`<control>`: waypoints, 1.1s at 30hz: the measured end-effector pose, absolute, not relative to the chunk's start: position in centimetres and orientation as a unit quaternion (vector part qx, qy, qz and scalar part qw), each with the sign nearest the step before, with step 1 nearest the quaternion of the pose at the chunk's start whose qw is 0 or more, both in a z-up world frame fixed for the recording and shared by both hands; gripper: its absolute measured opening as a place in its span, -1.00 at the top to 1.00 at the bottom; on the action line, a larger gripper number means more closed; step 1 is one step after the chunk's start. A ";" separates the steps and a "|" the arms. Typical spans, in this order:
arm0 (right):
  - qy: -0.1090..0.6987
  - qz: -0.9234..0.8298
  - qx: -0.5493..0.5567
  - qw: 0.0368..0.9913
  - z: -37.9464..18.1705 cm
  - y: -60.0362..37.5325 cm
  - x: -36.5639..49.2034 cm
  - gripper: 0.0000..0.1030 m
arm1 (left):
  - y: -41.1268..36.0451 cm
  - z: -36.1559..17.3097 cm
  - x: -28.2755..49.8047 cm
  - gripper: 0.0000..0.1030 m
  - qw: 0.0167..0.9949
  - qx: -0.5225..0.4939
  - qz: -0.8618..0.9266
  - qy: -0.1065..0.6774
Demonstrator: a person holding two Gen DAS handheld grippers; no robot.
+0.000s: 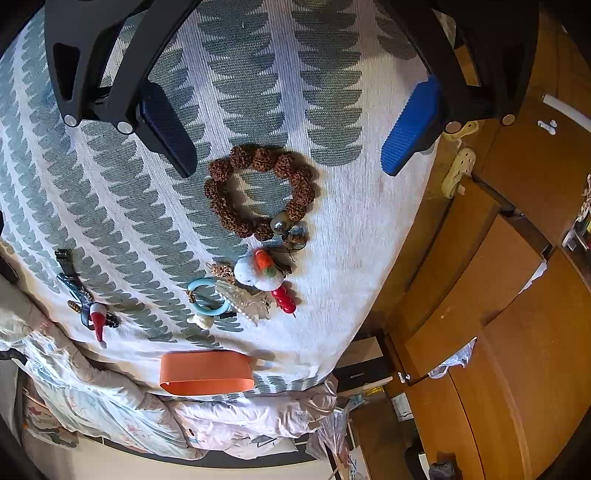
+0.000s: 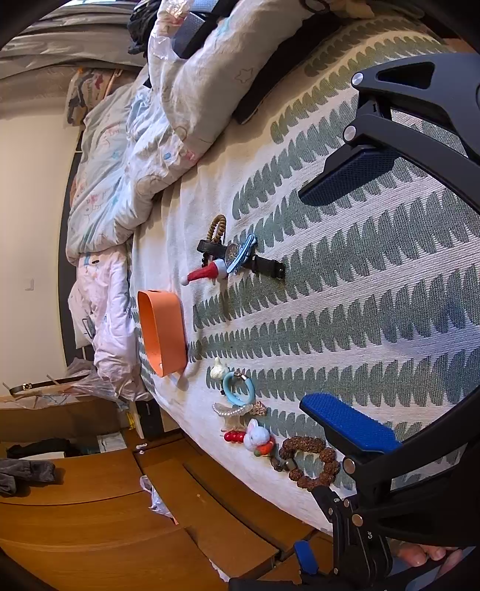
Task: Organize jewelry
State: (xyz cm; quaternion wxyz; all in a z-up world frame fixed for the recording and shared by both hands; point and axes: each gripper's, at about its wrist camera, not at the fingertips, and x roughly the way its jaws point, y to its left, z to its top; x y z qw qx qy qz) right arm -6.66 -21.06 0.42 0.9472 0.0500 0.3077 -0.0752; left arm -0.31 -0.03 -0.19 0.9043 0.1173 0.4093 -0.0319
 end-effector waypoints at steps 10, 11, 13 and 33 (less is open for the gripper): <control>0.312 -0.074 0.053 0.946 0.4 -21.3 -6.7 -0.95 | 0.4 -0.9 0.1 -0.92 0.896 0.108 -0.023 0.430; 0.312 -0.073 0.054 0.946 0.4 -21.3 -6.6 -0.95 | 0.5 -1.0 0.2 -0.92 0.894 0.107 -0.023 0.434; 0.313 -0.072 0.055 0.945 0.4 -21.3 -6.6 -0.95 | 0.5 -1.4 0.4 -0.92 0.889 0.104 -0.026 0.444; 0.341 -0.089 0.065 0.934 0.0 -24.1 -3.7 -0.95 | 1.0 -5.2 5.7 -0.92 0.866 0.135 0.021 0.481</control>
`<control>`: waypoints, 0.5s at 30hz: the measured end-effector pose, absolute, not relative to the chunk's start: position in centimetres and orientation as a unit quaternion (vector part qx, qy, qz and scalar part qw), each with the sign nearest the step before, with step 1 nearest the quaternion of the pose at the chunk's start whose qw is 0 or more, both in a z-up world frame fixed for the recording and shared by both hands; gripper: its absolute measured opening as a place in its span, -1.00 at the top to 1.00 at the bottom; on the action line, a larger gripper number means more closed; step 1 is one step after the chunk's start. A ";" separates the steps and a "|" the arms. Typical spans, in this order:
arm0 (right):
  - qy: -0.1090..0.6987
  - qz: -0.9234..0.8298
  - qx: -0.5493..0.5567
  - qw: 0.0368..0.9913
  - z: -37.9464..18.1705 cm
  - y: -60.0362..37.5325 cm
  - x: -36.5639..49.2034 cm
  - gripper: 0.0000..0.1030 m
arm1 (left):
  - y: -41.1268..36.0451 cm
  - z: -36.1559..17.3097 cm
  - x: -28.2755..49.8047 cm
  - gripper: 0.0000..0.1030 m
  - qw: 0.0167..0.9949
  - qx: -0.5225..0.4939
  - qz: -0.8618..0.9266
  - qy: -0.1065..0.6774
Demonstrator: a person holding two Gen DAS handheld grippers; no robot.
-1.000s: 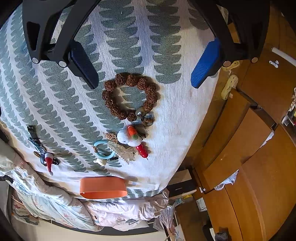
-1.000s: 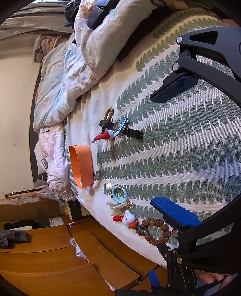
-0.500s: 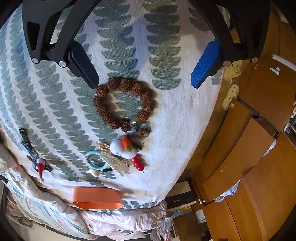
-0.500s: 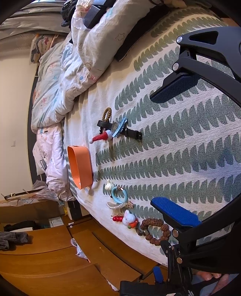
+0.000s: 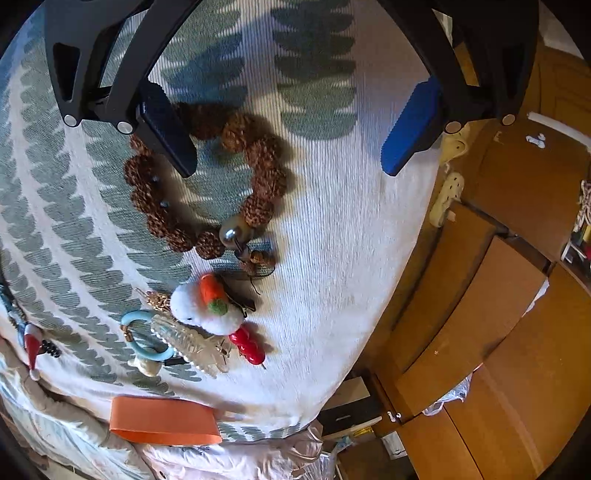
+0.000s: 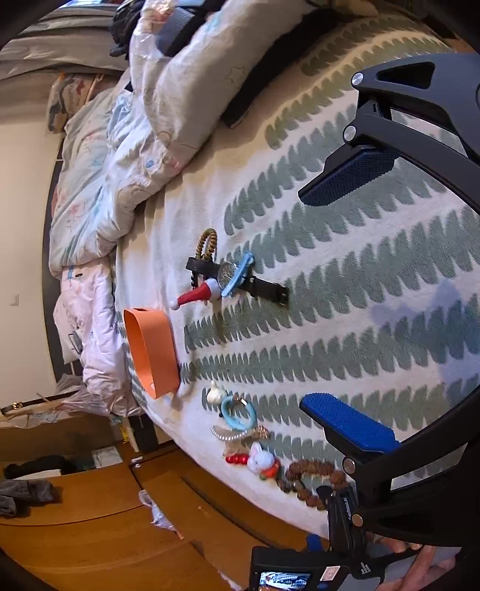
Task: Organize jewelry
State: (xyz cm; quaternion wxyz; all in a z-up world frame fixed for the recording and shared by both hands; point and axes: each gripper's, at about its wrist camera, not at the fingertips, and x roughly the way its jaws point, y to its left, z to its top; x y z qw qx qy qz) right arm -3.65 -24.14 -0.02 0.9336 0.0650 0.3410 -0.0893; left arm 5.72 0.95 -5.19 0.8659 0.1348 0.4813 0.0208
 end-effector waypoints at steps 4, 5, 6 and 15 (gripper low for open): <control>0.353 -0.075 0.046 0.932 0.7 -25.1 -0.4 -0.94 | 1.0 -5.6 6.3 -0.92 0.860 0.127 0.015 0.493; 0.357 -0.076 0.045 0.930 0.6 -25.5 0.5 -0.94 | 1.0 -5.7 6.4 -0.92 0.859 0.125 0.015 0.496; 0.364 -0.076 0.047 0.927 0.5 -25.8 1.4 -0.95 | 1.1 -5.9 6.6 -0.92 0.857 0.121 0.013 0.501; 0.405 -0.049 0.006 0.913 -1.8 -27.2 8.0 -0.75 | 1.6 -6.9 7.7 -0.92 0.848 0.100 -0.004 0.521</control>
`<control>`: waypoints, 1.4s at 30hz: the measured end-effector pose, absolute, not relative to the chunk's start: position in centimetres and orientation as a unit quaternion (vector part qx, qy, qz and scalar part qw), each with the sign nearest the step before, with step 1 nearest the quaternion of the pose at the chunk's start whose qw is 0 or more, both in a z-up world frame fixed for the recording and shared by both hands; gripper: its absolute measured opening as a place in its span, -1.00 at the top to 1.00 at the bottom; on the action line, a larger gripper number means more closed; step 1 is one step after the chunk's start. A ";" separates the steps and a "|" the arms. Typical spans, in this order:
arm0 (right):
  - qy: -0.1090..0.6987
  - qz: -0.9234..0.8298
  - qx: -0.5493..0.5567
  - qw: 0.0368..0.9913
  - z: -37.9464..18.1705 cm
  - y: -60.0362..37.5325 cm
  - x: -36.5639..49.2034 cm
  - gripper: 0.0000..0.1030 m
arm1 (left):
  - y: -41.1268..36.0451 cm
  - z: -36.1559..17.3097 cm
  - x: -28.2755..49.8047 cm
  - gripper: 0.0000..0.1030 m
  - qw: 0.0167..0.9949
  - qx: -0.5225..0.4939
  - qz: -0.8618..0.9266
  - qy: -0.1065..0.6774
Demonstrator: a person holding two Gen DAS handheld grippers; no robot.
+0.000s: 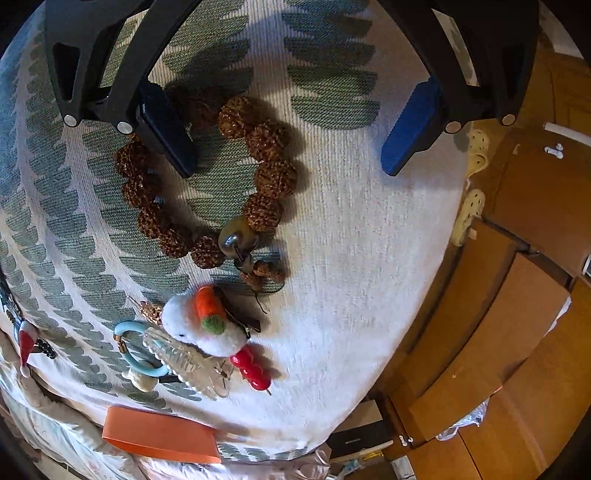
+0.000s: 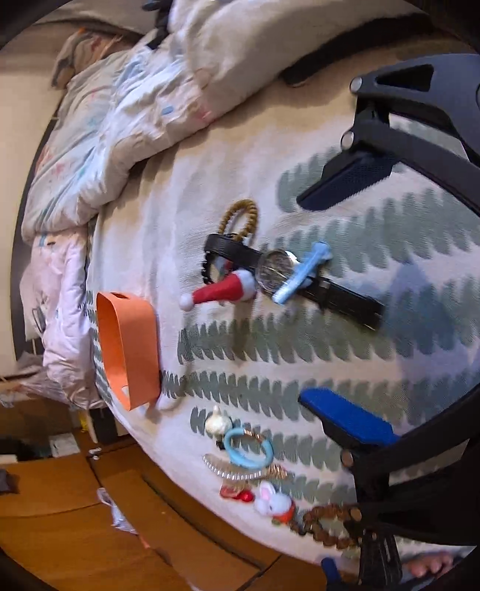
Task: Organize jewelry
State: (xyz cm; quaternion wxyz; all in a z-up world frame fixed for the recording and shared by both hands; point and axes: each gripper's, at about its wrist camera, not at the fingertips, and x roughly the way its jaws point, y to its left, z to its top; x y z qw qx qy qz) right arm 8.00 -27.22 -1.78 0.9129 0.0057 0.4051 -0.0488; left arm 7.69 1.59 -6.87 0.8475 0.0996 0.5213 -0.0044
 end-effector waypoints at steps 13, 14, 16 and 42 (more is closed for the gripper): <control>0.439 -0.045 -0.032 0.897 -5.1 -28.2 11.1 -0.20 | 1.4 -6.8 6.7 -0.92 0.851 0.094 -0.015 0.517; 0.442 -0.046 -0.033 0.895 -5.3 -28.3 11.3 -0.17 | 1.5 -6.9 6.8 -0.92 0.850 0.088 -0.017 0.519; 0.441 -0.045 -0.033 0.895 -5.5 -28.4 11.6 -0.01 | 1.6 -6.9 6.9 -0.92 0.851 0.083 -0.021 0.519; 0.460 -0.041 -0.038 0.886 -6.1 -28.4 11.4 0.29 | 1.8 -6.9 7.1 -0.88 0.853 0.082 -0.042 0.513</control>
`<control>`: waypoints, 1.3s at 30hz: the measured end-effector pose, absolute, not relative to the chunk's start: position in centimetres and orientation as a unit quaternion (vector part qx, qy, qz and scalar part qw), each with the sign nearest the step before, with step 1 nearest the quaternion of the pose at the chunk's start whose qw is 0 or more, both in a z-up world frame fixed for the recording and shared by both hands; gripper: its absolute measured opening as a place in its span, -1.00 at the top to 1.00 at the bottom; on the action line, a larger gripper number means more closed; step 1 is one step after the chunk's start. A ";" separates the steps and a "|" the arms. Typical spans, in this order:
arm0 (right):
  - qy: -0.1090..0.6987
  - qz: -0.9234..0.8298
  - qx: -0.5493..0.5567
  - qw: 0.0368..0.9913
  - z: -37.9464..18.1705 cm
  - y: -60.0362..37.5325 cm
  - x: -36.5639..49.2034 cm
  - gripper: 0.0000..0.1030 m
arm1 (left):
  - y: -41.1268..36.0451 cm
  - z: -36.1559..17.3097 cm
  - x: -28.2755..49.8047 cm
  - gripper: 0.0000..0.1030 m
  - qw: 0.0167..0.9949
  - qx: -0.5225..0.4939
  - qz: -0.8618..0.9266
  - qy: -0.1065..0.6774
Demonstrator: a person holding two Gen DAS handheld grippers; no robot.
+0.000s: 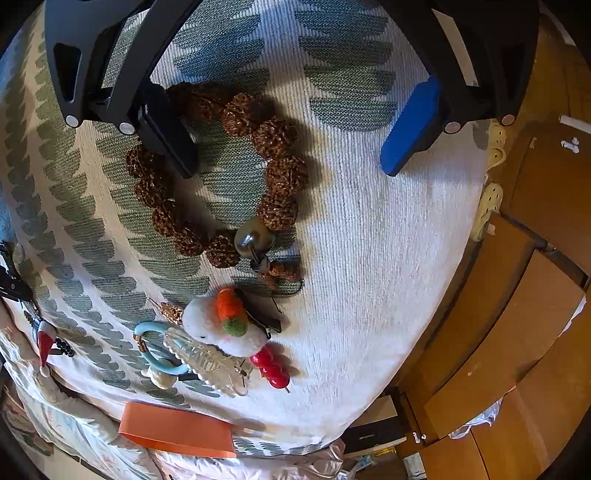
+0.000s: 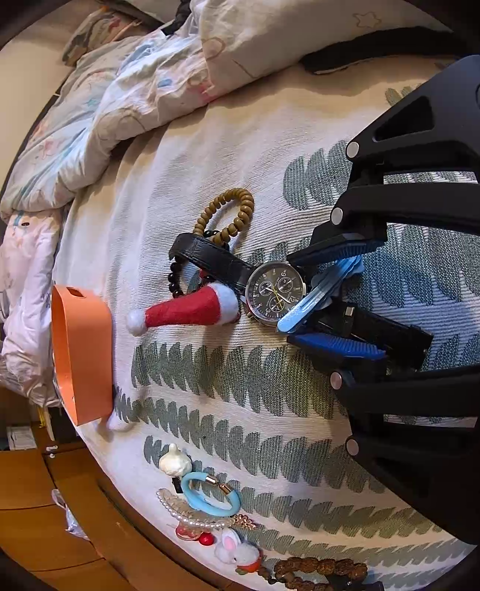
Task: Organize jewelry
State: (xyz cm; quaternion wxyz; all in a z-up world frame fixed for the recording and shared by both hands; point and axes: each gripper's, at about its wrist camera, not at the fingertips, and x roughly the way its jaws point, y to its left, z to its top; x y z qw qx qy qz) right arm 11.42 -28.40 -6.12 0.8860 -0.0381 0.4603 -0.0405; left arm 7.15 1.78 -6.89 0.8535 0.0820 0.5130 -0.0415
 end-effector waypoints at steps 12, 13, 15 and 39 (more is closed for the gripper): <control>0.450 -0.045 -0.017 0.892 -5.0 -28.3 11.0 0.68 | 2.3 -5.7 6.7 0.05 0.862 0.084 -0.046 0.498; 0.449 -0.045 -0.017 0.892 -4.8 -28.2 10.9 0.68 | 2.4 -5.7 6.7 0.08 0.862 0.081 -0.046 0.498; 0.448 -0.044 -0.020 0.893 -4.7 -28.0 10.9 0.68 | 2.5 -5.7 6.9 0.12 0.861 0.083 -0.047 0.499; 0.396 -0.007 0.078 0.915 1.1 -30.1 7.9 0.69 | 3.5 -1.0 6.1 0.59 0.891 0.035 -0.089 0.443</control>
